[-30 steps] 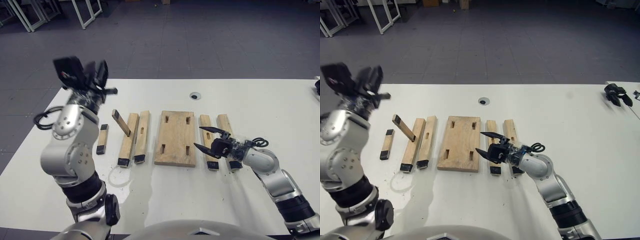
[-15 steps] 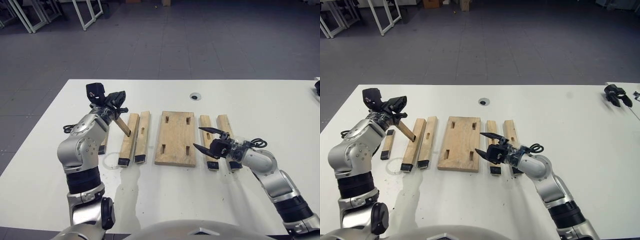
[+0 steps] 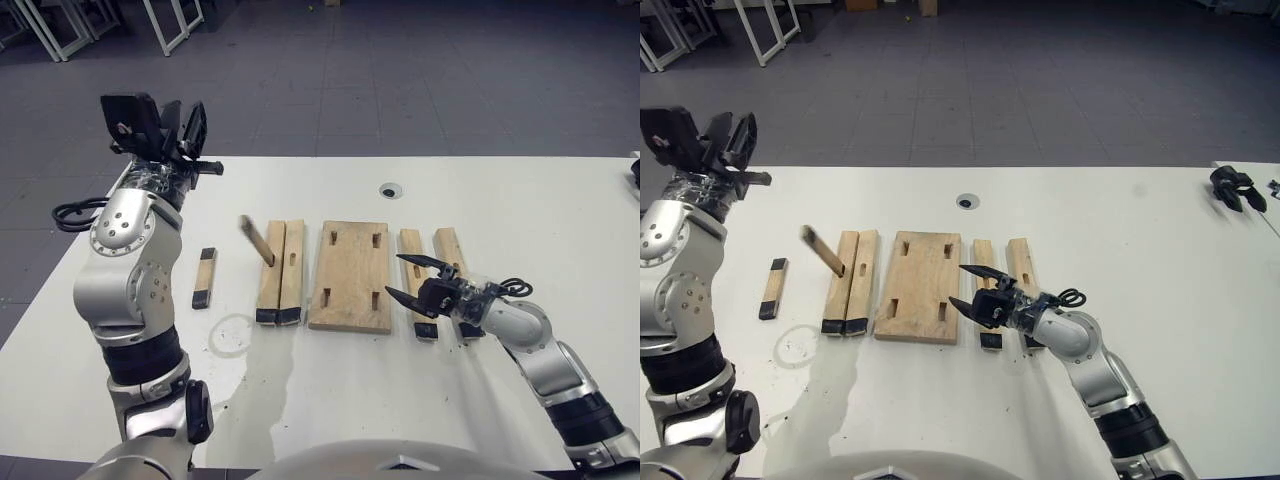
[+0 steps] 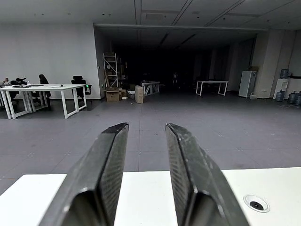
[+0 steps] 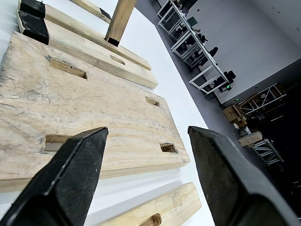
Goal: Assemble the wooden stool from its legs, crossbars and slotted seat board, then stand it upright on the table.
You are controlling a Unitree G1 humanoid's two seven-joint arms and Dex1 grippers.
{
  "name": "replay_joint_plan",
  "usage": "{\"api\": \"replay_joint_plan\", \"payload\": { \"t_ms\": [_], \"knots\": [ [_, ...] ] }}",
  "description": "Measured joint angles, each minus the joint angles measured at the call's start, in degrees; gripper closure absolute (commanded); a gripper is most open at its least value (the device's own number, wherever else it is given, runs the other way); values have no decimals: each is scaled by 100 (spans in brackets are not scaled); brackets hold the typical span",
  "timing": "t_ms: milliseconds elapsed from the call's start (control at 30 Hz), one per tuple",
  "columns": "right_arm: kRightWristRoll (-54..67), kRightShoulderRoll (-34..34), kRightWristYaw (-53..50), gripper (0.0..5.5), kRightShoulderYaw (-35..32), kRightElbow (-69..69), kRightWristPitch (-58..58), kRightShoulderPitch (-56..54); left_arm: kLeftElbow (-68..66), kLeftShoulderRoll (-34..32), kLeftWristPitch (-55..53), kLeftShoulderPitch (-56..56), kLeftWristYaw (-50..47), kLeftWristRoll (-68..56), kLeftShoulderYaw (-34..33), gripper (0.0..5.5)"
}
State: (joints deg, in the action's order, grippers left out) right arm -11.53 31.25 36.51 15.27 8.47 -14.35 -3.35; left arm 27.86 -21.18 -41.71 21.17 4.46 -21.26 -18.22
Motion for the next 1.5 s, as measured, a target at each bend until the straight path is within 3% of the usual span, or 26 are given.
{"api": "replay_joint_plan", "payload": {
  "t_ms": [100,333,467,867,1367,1500],
  "knots": [
    [-3,14,-1,237,1,7,-2,10,591,194,-275,-782,-90,-43,50,404],
    [-9,74,-20,237,-21,109,4,213,1607,349,-283,-3296,324,-166,190,294],
    [0,82,-17,237,-24,117,47,314,1596,354,-275,-3805,598,-220,586,229],
    [4,107,21,237,-46,-2,97,209,135,425,195,-4003,502,689,1596,229],
    [5,142,21,237,-45,-9,92,209,-272,563,580,-3997,692,684,1240,229],
    [2,141,21,237,-45,-21,93,205,-933,604,1118,-3779,881,759,1334,294]
  ]
}}
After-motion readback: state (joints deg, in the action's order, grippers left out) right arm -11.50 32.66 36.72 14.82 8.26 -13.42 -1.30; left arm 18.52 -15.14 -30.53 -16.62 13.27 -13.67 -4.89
